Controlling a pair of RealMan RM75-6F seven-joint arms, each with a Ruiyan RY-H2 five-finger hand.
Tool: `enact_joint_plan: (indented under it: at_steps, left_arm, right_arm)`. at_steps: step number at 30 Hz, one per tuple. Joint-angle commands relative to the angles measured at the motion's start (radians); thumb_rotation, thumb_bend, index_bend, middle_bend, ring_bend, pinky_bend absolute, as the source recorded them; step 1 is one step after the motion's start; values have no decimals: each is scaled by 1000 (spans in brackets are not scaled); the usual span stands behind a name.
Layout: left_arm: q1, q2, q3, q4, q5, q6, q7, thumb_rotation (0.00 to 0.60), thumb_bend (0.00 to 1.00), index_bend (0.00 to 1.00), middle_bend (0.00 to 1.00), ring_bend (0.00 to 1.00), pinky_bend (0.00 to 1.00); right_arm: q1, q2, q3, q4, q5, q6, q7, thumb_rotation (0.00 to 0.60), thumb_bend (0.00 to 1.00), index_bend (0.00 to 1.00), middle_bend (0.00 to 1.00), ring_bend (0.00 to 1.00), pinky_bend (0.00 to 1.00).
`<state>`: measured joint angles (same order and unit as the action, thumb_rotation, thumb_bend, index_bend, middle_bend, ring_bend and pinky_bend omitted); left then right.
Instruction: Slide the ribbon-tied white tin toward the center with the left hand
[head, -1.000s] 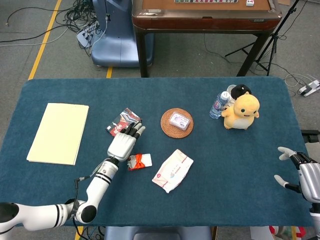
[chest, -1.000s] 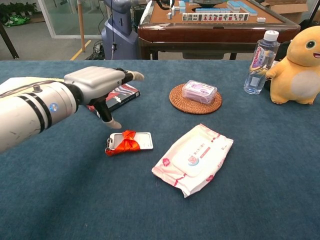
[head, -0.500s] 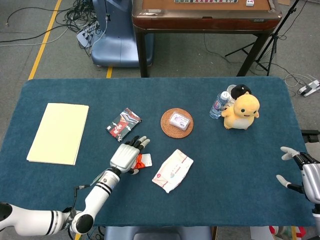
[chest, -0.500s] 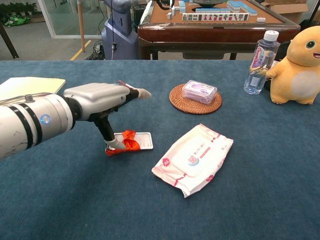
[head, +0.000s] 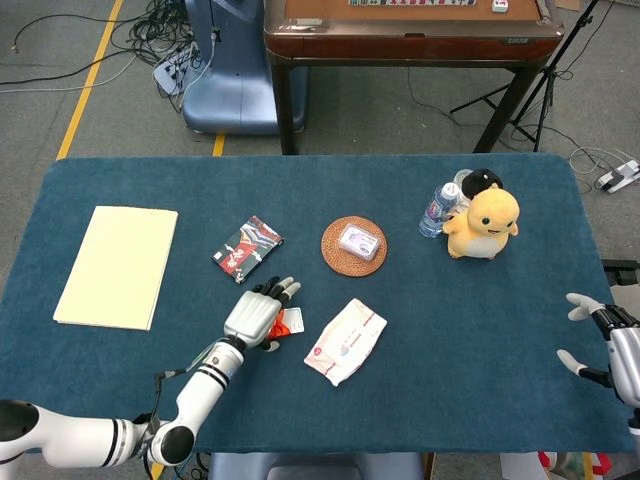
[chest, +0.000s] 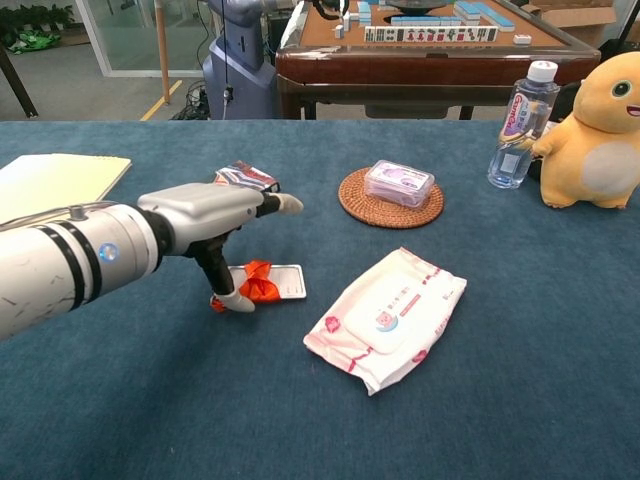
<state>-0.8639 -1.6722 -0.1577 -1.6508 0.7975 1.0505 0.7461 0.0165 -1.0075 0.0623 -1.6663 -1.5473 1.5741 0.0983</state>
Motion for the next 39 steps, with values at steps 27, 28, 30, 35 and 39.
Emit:
enact_joint_plan:
  at_steps: [27, 28, 30, 35, 39]
  left_arm:
    - [-47, -111, -20, 222, 26, 11, -11, 600, 0, 0, 0, 0, 176]
    - [-48, -115, -22, 230, 25, 14, -7, 600, 0, 0, 0, 0, 176]
    - [-48, -118, -25, 237, 22, 17, -3, 600, 0, 0, 0, 0, 176]
    - [-46, -114, -29, 235, 18, 29, 12, 600, 0, 0, 0, 0, 176]
    - [-39, -91, -29, 180, 12, 39, 26, 600, 0, 0, 0, 0, 176]
  right_arm:
    - [-5, 3, 4, 3, 0, 6, 18, 600, 9, 279, 435, 350, 585]
    - [-6, 4, 4, 3, -1, 7, 19, 600, 9, 279, 435, 350, 585]
    - [-6, 4, 4, 2, -1, 7, 20, 600, 9, 279, 435, 350, 585]
    - [-6, 5, 3, 2, -2, 5, 21, 600, 9, 279, 435, 350, 585]
    - [-6, 6, 4, 1, -1, 6, 22, 600, 9, 279, 435, 350, 585]
